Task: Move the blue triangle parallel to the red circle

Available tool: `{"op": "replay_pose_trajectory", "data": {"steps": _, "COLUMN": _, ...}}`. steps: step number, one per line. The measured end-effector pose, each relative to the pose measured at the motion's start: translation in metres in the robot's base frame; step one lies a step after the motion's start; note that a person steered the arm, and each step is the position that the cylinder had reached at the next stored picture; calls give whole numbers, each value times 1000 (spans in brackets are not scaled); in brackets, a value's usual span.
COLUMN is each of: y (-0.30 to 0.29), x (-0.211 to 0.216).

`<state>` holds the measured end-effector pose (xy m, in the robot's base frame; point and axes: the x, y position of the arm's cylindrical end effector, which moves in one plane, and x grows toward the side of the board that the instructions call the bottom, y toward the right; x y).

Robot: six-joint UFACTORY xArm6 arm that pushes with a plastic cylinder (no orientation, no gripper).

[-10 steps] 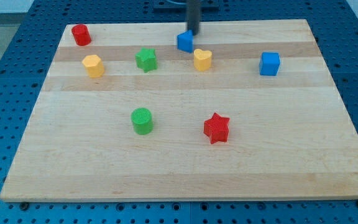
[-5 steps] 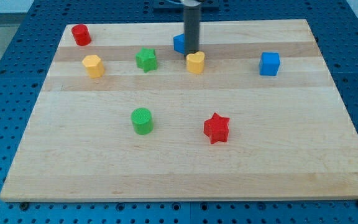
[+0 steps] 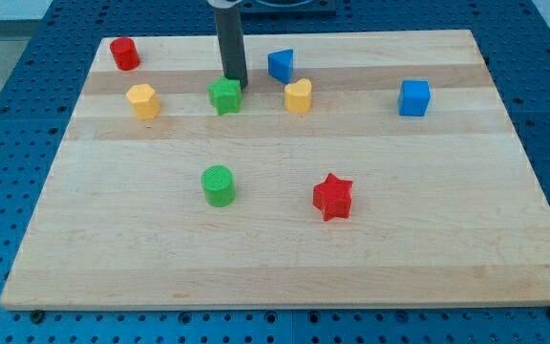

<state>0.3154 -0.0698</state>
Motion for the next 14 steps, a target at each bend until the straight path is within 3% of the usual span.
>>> {"op": "replay_pose_trajectory", "data": {"steps": 1, "y": 37, "x": 13}}
{"op": "replay_pose_trajectory", "data": {"steps": 3, "y": 108, "x": -13}}
{"op": "replay_pose_trajectory", "data": {"steps": 4, "y": 88, "x": -40}}
{"op": "replay_pose_trajectory", "data": {"steps": 5, "y": 31, "x": -56}}
{"op": "replay_pose_trajectory", "data": {"steps": 6, "y": 6, "x": -58}}
{"op": "replay_pose_trajectory", "data": {"steps": 7, "y": 8, "x": -42}}
{"op": "replay_pose_trajectory", "data": {"steps": 8, "y": -31, "x": -12}}
{"op": "replay_pose_trajectory", "data": {"steps": 10, "y": -133, "x": -47}}
{"op": "replay_pose_trajectory", "data": {"steps": 12, "y": -53, "x": -59}}
{"op": "replay_pose_trajectory", "data": {"steps": 14, "y": -22, "x": -70}}
